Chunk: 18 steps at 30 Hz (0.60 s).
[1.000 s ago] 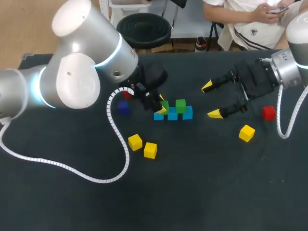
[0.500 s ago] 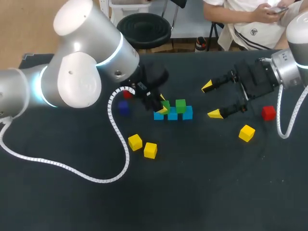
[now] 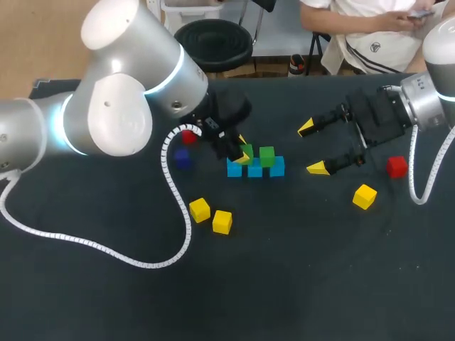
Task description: Place the blue cubes, place green cubes on the blue cubes, place the yellow cubes on the green cubes, then place the red cubes on the yellow cubes, and place purple cube on the red cubes.
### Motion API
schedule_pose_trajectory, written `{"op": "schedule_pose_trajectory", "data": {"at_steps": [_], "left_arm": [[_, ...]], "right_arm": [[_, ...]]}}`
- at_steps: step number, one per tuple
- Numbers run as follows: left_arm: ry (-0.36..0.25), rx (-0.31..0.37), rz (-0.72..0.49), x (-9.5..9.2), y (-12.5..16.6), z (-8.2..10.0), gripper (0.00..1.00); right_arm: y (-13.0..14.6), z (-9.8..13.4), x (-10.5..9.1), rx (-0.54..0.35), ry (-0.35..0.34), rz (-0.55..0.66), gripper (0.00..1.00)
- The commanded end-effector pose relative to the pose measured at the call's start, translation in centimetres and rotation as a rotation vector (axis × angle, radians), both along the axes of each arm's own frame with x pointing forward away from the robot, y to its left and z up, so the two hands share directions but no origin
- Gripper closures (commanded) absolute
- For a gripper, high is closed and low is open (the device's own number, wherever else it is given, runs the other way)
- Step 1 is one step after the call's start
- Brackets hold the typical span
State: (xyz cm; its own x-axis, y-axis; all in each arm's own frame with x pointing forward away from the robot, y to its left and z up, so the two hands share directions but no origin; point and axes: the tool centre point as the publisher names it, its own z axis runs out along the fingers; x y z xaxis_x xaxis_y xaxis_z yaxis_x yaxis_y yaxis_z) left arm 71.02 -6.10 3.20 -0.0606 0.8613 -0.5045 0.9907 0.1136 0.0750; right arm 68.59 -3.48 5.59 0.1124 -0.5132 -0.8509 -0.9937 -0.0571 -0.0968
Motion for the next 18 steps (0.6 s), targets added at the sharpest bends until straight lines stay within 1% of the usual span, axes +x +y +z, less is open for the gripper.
{"op": "schedule_pose_trajectory", "data": {"at_steps": [1, 8, 18], "left_arm": [[0.005, 0.003, 0.000, 0.01, 0.03, -0.10, 1.00], [0.011, 0.005, -0.009, -0.08, 0.02, -0.29, 1.00], [-0.007, -0.013, -0.084, 0.16, 0.21, -0.03, 1.00]], "right_arm": [[-0.01, -0.01, -0.05, 0.001, -0.002, 0.000, 0.00], [-0.01, -0.01, -0.05, 0.001, -0.002, 0.000, 0.00], [-0.01, -0.01, -0.05, 0.001, -0.002, 0.000, 0.00]]}}
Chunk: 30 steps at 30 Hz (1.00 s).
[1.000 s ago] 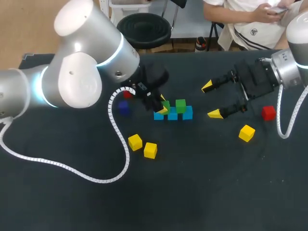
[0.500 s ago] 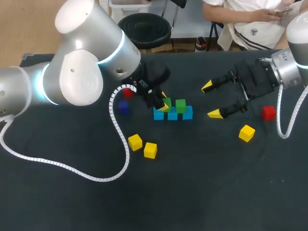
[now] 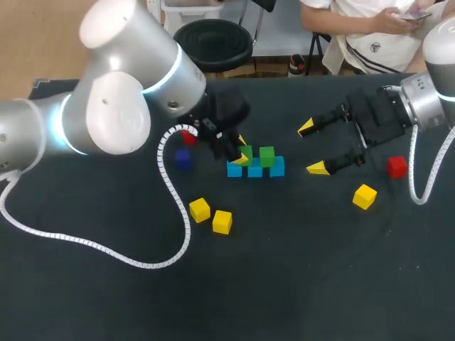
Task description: Place the blue cubes, place green cubes on the blue cubes, place the yellow cubes on the green cubes, then place the red cubes on the yellow cubes, and place purple cube on the red cubes.
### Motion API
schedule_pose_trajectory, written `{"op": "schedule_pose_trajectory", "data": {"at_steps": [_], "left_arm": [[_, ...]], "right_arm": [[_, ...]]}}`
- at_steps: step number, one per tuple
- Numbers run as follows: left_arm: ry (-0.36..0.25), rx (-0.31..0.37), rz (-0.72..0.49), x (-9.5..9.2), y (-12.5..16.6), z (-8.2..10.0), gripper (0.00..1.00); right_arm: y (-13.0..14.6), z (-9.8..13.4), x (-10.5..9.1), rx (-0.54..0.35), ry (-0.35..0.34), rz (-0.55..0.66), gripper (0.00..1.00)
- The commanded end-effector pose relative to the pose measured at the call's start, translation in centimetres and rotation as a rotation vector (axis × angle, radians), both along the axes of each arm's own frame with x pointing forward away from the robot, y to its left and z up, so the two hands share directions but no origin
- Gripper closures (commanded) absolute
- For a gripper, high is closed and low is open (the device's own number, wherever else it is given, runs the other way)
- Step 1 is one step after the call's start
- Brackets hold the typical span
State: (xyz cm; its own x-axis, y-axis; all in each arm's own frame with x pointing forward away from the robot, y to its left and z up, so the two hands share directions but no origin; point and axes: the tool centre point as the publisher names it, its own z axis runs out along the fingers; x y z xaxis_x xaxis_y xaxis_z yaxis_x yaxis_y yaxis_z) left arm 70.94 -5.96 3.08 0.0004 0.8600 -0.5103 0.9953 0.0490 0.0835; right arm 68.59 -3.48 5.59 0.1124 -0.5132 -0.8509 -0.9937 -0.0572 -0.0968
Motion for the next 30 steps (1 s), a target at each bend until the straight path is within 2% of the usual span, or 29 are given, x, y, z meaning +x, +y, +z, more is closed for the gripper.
{"op": "schedule_pose_trajectory", "data": {"at_steps": [1, 13, 30], "left_arm": [[0.003, -0.006, -0.021, 0.23, 0.07, 0.09, 1.00], [0.025, -0.005, -0.019, 0.04, 0.01, -0.65, 1.00], [0.020, 0.001, -0.021, 0.33, -0.14, -0.68, 1.00]], "right_arm": [[-0.01, -0.01, -0.04, 0.001, -0.002, -0.001, 0.00], [-0.01, -0.01, -0.04, 0.001, -0.002, -0.001, 0.00], [-0.01, -0.01, -0.04, 0.001, -0.002, -0.001, 0.00]]}}
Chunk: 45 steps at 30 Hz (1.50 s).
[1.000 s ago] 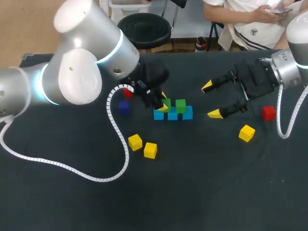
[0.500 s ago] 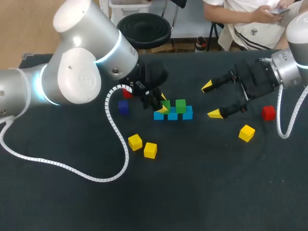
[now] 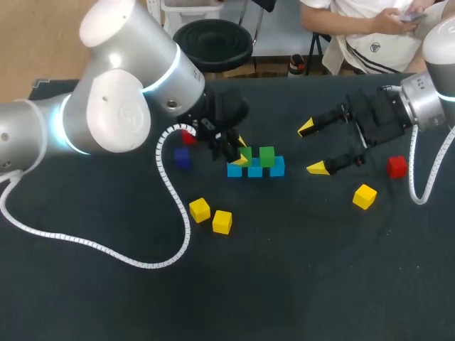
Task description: Place the blue cubes, place green cubes on the blue cubes, place the yellow cubes on the green cubes, then place the red cubes on the yellow cubes, and place purple cube on the red cubes.
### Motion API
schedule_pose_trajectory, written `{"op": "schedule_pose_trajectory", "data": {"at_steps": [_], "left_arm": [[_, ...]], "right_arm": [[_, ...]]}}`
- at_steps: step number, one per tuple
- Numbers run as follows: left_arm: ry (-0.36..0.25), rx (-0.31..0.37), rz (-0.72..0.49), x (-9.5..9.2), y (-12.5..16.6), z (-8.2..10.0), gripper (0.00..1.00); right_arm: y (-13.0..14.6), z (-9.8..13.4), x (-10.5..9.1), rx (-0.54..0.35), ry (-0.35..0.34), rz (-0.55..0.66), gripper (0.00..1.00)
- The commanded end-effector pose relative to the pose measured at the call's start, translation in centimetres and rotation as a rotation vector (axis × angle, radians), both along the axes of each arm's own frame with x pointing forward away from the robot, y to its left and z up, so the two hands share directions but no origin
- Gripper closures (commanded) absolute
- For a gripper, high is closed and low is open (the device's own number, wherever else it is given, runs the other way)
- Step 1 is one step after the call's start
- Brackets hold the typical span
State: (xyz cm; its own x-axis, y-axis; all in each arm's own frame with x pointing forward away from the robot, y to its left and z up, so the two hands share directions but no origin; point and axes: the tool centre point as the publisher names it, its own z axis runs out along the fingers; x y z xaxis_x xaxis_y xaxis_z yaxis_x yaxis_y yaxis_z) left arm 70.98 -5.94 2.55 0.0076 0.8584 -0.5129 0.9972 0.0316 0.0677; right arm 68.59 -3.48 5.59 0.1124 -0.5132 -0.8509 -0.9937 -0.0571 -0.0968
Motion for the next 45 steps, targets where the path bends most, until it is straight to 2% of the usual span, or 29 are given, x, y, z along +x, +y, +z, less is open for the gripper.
{"op": "schedule_pose_trajectory", "data": {"at_steps": [1, 12, 13, 15, 16, 17, 19, 22, 25, 29, 31, 32, 37, 45], "left_arm": [[0.005, 0.004, -0.004, 0.3, -0.2, -0.2, 1.00], [0.007, 0.007, 0.007, 0.4, -0.1, -0.1, 1.00], [0.007, 0.008, 0.009, 0.4, -0.1, -0.1, 0.78], [0.007, 0.014, 0.014, 0.3, 0.0, -0.1, 0.56], [0.006, 0.015, 0.015, 0.3, 0.1, -0.1, 0.35], [0.006, 0.021, 0.020, 0.2, 0.1, -0.1, 0.30], [0.005, 0.027, 0.021, 0.0, 0.1, -0.2, 0.32], [0.008, 0.027, 0.022, -0.1, 0.1, -0.3, 0.29], [0.011, 0.024, 0.026, -0.1, 0.1, -0.3, 0.18], [0.000, -0.008, 0.035, -0.1, 0.1, 0.5, 0.16], [-0.010, -0.029, 0.035, -0.2, 0.2, 1.2, 0.02], [-0.013, -0.032, 0.034, -0.3, 0.2, 1.5, 0.00], [-0.013, -0.052, 0.009, -1.0, 0.5, 3.0, 0.00], [0.007, -0.156, -0.033, -0.8, 1.6, 5.1, 0.00]], "right_arm": [[0.0, 0.0, 0.0, 0.001, -0.002, 0.000, 0.00], [0.0, 0.0, 0.0, 0.001, -0.002, 0.000, 0.00], [0.0, 0.0, 0.0, 0.001, -0.002, 0.000, 0.00], [0.0, 0.0, 0.0, 0.001, -0.002, 0.000, 0.00], [0.0, 0.0, 0.0, 0.001, -0.002, 0.000, 0.00], [0.0, 0.0, 0.0, 0.001, -0.002, 0.000, 0.00], [0.0, 0.0, 0.0, 0.001, -0.002, 0.000, 0.00], [0.0, 0.0, 0.0, 0.001, -0.002, 0.000, 0.00], [0.0, 0.0, 0.0, 0.001, -0.002, 0.000, 0.00], [0.0, 0.0, 0.0, 0.001, -0.002, 0.000, 0.00], [0.0, 0.0, 0.0, 0.001, -0.002, 0.000, 0.00], [0.0, 0.0, 0.0, 0.001, -0.002, 0.000, 0.00], [0.0, 0.0, 0.0, 0.001, -0.002, 0.000, 0.00], [0.0, 0.0, 0.0, 0.001, -0.002, 0.000, 0.00]]}}
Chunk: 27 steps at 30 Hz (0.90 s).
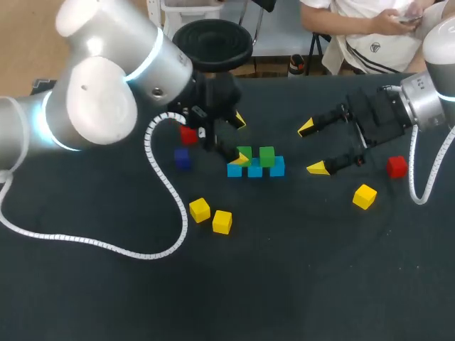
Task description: Place the blue cubes, place green cubes on the blue cubes, place the yellow cubes on the green cubes, then place the red cubes on the yellow cubes, and place purple cube on the red cubes.
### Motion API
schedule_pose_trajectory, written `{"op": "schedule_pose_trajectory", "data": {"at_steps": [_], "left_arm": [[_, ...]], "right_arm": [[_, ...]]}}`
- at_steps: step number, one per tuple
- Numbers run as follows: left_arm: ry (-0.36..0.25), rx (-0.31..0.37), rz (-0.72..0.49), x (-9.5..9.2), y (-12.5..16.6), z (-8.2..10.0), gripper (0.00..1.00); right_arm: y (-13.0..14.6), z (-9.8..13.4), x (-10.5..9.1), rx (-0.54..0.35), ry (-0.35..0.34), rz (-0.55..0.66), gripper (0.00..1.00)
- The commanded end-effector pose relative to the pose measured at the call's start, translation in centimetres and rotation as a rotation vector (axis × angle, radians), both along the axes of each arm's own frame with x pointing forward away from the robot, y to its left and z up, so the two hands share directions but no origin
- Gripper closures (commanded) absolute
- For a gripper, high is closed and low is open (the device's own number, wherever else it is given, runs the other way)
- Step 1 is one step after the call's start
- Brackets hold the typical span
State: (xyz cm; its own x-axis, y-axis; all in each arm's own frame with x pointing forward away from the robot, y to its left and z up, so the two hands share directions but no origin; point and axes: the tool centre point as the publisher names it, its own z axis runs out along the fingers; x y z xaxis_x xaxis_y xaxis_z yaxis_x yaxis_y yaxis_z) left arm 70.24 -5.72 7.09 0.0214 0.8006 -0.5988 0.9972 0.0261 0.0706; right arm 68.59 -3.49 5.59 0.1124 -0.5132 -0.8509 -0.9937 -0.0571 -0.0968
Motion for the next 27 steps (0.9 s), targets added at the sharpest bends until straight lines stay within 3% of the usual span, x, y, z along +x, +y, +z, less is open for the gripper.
{"op": "schedule_pose_trajectory", "data": {"at_steps": [1, 20, 27], "left_arm": [[0.013, -0.056, -0.030, 0.0, 1.4, 0.8, 0.00], [0.004, -0.036, -0.023, 0.6, 4.1, 2.7, 0.00], [0.001, -0.044, 0.037, 0.4, 5.6, 2.9, 0.00]], "right_arm": [[0.0, 0.0, 0.0, 0.001, -0.002, 0.000, 0.00], [0.0, 0.0, 0.0, 0.001, -0.002, 0.000, 0.00], [0.0, 0.0, 0.0, 0.001, -0.002, 0.000, 0.00]]}}
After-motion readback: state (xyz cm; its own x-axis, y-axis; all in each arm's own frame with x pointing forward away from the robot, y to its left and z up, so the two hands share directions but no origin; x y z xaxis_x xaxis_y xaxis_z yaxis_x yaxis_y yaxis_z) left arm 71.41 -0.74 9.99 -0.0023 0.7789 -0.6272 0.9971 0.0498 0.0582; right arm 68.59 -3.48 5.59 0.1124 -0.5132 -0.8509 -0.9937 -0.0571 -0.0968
